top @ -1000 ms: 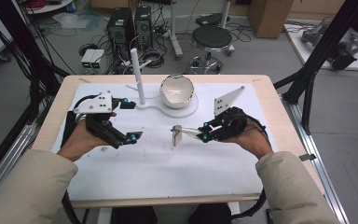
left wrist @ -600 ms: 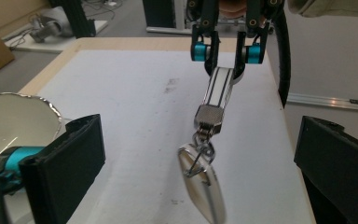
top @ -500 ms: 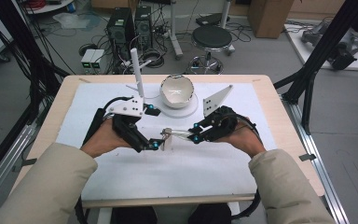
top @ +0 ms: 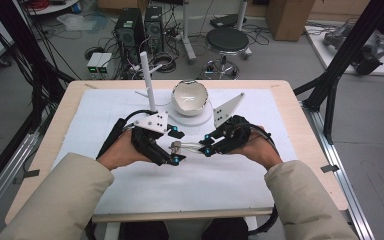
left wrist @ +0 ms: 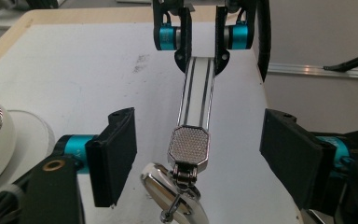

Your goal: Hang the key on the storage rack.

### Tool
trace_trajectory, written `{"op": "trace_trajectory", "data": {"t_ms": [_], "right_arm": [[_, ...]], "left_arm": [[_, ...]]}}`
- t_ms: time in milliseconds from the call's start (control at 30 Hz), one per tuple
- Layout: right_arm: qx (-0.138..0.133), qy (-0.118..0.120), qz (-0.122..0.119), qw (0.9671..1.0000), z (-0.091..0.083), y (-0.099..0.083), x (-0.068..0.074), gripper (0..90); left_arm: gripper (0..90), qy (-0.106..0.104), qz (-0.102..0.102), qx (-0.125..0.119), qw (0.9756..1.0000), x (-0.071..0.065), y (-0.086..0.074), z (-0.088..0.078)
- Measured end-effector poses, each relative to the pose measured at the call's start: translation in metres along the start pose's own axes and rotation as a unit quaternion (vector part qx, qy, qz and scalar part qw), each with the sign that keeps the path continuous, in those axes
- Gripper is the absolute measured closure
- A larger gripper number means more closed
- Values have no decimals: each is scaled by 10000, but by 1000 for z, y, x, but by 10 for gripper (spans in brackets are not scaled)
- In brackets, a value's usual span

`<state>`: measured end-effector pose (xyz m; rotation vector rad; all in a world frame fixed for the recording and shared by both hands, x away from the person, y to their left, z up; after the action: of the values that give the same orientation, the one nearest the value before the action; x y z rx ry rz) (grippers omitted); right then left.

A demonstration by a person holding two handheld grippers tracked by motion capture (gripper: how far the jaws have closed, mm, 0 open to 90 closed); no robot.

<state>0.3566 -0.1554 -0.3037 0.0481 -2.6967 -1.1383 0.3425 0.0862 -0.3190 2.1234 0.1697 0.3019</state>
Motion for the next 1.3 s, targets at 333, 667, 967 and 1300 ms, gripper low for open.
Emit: {"op": "trace_trajectory", "data": {"t_ms": [333,667,967,1300], "right_arm": [[51,18,-7,10000,4,0,1,749],[74,55,-47,9999,5,0,1,748],[-124,221,-124,9996,7,-6,-1,719],[-1017,-718,122,9921,-5,-14,0,4]], "left_arm": [[514,-90,49,209,9997,0,-2,-1],[732,-75,336,194,9992,0,-4,-4],[743,-157,352,165,9991,0,-4,-5],[743,61,159,160,9997,8,-7,-11]]}}
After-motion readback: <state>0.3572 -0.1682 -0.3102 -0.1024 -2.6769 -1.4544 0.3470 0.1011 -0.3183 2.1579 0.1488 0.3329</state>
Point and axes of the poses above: each handheld gripper's, and its own axes: z roughly forward along the jaws, y roughly out of its top, x roughly to its left, the point moved 1 cm from there along z, roughly forward along the jaws, and after that the axes turned 11 degrees about y, right-handed, at the moved point
